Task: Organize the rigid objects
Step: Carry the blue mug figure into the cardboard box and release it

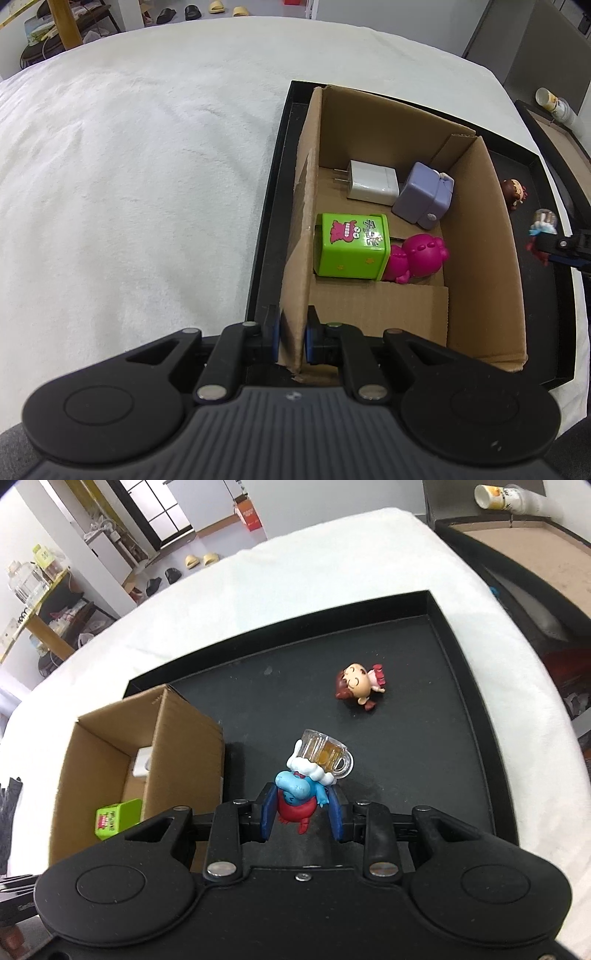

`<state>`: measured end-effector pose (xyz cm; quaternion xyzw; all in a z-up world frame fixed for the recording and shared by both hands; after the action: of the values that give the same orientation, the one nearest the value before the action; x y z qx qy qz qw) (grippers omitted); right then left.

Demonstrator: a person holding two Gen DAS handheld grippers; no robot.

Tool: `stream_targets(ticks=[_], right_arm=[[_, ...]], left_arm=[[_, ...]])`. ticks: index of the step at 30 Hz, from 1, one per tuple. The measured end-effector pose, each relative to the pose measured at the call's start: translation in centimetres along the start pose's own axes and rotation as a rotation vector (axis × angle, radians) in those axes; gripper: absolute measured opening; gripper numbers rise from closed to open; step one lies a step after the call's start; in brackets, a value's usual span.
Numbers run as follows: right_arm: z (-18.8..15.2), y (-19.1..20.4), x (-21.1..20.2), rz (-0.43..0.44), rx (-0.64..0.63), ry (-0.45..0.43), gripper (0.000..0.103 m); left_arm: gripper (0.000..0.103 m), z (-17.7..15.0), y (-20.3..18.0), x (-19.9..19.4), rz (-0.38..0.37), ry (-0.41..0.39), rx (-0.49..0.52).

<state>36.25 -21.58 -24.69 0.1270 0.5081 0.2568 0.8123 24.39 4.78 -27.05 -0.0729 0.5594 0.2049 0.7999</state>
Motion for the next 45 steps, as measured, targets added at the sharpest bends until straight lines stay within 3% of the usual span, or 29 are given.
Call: stream_targets(ticks=[22,33,45], right_arm=[[2.2,6.4,-3.8,0.007,-0.106,-0.091,0.029],[2.2,10.6,-2.4,0.044,-0.163,-0.078,0.029],[1.2,14.8,1.1,0.073,-0.210,-0.006,0.030]], left_arm=[[0.014,-0.1,0.7,-0.1,-0.066,-0.003,-0.025],[0.015,0.0,1.0,0.0,-0.102,0.001,-0.031],[0.015,-0.1,1.4,0.2,-0.121,0.002,-0.049]])
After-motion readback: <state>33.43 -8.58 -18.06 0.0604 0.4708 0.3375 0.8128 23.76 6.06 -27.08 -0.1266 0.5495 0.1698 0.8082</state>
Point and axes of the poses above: each gripper's, at about its wrist camera, not at the fingertips, and x roughly the way its jaws point, y to its left, z to its top, the point moved 6 cm from there along x, roughly the way its jaws point, and after that the axes turned 11 degrees about z, right-handed, at the moved point
